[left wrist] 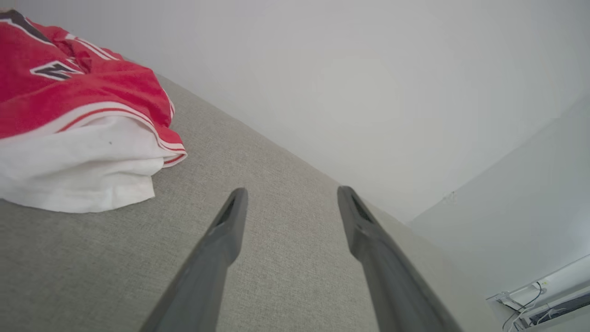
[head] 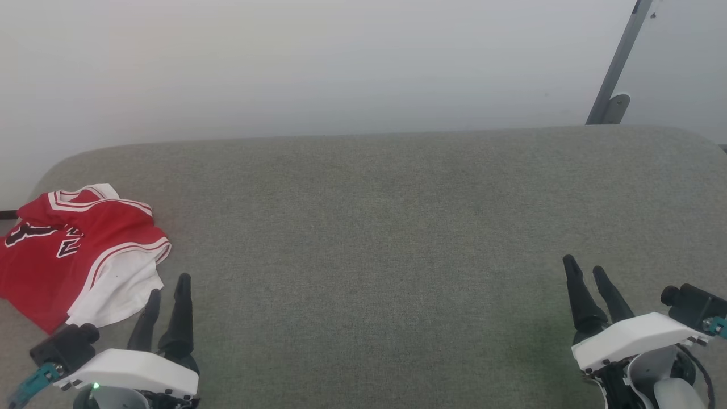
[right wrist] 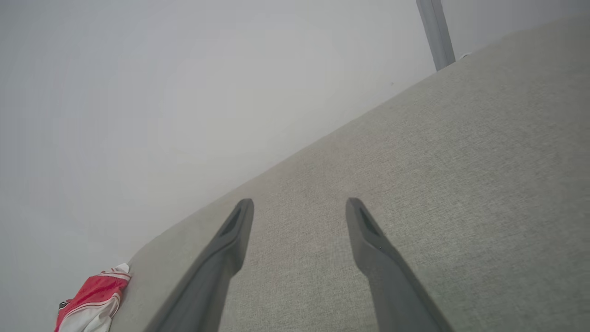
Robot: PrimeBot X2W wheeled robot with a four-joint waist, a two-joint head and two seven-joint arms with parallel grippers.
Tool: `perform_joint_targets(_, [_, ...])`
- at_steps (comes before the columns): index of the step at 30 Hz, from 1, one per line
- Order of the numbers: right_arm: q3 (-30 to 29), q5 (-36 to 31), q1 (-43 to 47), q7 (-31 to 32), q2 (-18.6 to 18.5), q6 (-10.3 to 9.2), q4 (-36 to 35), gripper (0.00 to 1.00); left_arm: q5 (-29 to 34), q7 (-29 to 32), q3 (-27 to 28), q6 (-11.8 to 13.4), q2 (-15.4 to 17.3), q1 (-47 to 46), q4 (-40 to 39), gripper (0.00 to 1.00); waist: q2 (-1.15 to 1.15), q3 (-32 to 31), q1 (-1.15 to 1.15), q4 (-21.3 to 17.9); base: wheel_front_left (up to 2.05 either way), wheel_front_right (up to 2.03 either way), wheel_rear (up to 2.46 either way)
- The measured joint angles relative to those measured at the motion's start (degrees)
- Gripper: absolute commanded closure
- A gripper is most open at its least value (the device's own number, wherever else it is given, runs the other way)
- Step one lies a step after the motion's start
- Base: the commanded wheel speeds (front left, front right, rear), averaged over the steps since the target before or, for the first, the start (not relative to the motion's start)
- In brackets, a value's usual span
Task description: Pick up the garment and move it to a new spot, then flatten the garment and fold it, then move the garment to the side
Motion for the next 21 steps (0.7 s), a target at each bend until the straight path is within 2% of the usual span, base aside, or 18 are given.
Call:
perform_joint_targets(11, [-0.3,-5.9,0.0,-1.7,-1.3,0.04,-0.3,0.00,8.5,-1.7,2.1,-3.4,-0.4,0.7,-0.2,0.00,0.00,0.1,0.00,-0.1,0.00,0.00,0.00])
perform_joint_targets(21, [-0.8,-11.4,0.1,-3.4,-2.0,0.04,-0.3,0.00,14.2,-3.1,3.2,-4.6,0.5,0.7,0.3,0.00,0.00,0.1,0.00,-0.3,0.00,0.00,0.00])
